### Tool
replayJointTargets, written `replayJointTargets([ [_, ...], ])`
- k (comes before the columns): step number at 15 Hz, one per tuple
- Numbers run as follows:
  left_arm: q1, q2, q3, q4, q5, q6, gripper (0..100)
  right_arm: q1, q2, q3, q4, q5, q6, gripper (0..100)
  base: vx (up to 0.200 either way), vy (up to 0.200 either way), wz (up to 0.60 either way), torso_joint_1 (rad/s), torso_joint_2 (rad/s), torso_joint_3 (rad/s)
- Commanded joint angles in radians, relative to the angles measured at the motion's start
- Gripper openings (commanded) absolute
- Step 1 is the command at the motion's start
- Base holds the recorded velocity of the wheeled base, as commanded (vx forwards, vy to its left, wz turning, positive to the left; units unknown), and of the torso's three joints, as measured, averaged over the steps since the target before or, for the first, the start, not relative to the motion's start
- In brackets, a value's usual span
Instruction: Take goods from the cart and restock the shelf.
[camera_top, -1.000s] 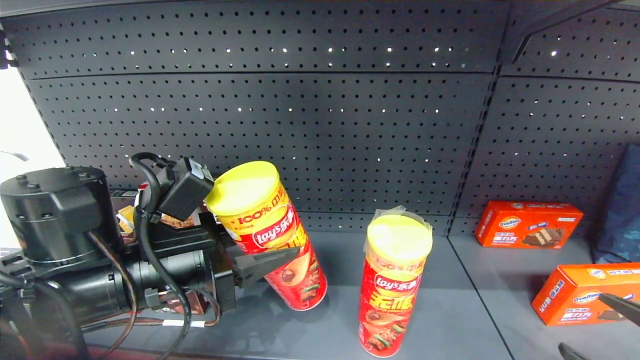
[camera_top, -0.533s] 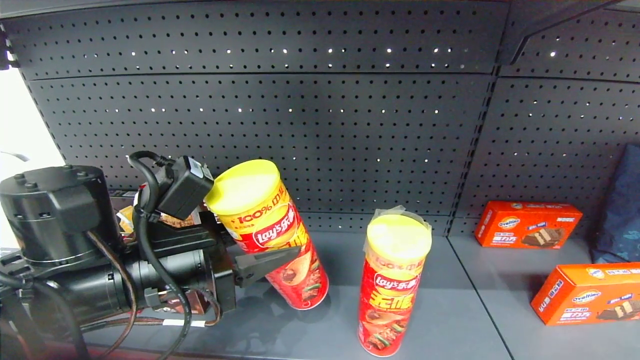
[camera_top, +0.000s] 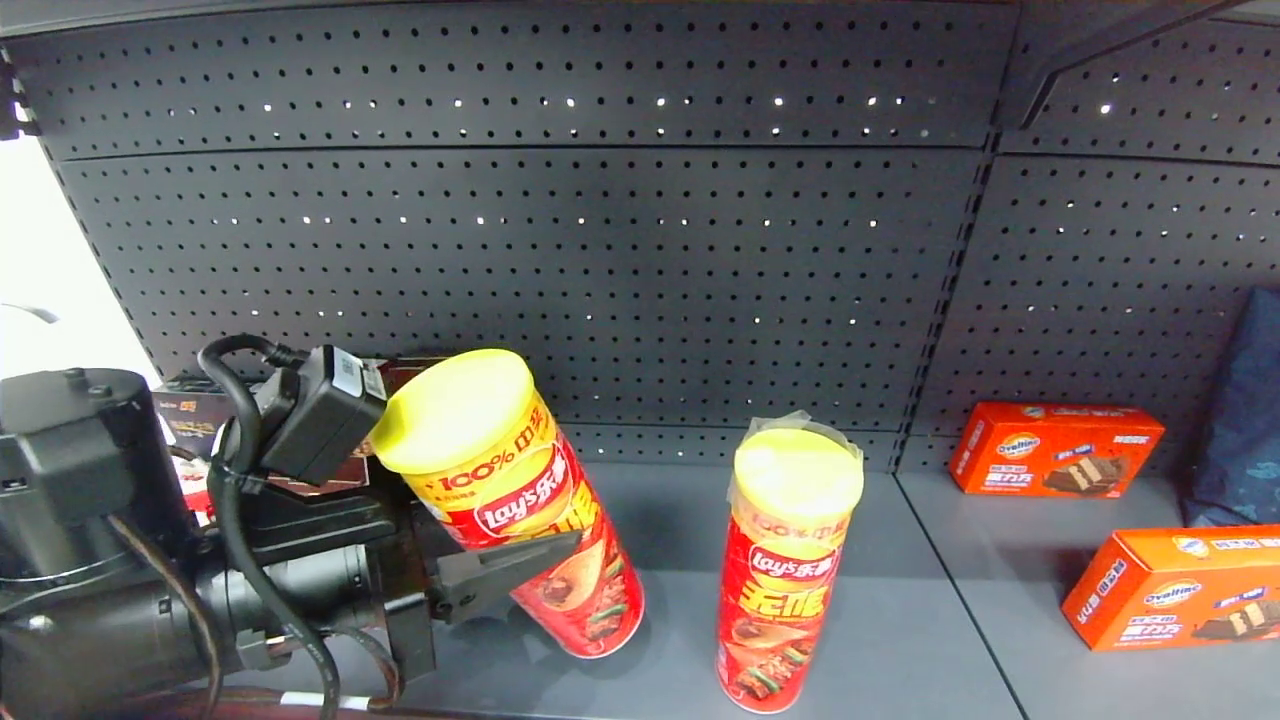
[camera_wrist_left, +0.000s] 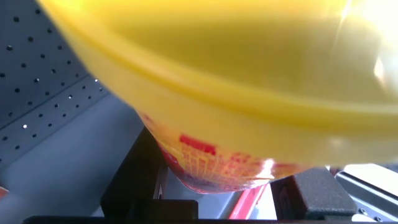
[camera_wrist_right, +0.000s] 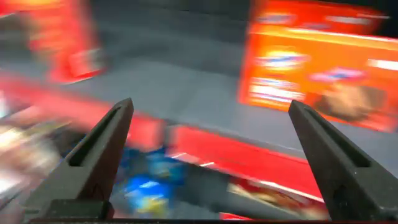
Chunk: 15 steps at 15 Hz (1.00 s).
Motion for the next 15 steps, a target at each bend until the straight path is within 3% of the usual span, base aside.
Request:
replayJointTargets([
  [1,-0.001,-0.020,0.001,-0.001,-0.002,0.000,0,0.049,-0.038,0.004,0.026,0.073,-0.001,100,0.000,0.000,0.00,0.000,0.00,0.000],
  [6,-0.022,-0.038,0.001,0.001,0.001,0.000,0,0.052,-0.038,0.006,0.026,0.070,0.039,100,0.000,0.000,0.00,0.000,0.00,0.000],
  [15,0.007,-0.069,0.011,0.002,0.021,-0.002,0,0.052,-0.038,0.006,0.026,0.070,0.039,100,0.000,0.000,0.00,0.000,0.00,0.000],
])
